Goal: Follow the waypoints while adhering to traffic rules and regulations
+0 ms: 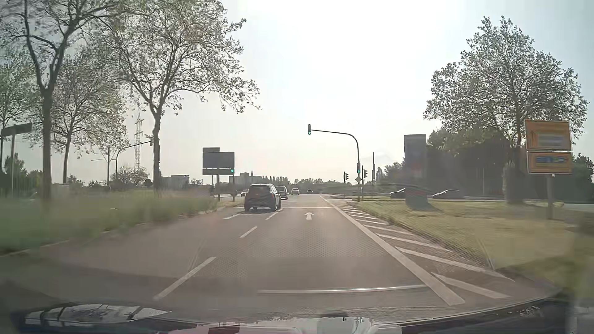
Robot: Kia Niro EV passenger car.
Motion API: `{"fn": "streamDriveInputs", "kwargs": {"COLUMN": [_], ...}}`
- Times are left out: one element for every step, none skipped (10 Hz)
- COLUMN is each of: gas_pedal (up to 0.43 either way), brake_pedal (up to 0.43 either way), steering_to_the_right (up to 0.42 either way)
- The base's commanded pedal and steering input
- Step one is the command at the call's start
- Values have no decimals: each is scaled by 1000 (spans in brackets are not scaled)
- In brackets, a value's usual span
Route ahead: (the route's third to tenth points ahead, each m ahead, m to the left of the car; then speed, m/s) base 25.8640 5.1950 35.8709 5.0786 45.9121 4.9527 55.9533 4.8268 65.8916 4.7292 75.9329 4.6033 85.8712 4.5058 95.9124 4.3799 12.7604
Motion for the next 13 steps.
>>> {"fn": "streamDriveInputs", "kwargs": {"gas_pedal": [110,110,110,110,110,110,110,110,110,110,110,110,110], "brake_pedal": [0,0,0,0,0,0,0,0,0,0,0,0,0], "steering_to_the_right": [0,0,0,0,0,0,0,0,0,0,0,0,0]}}
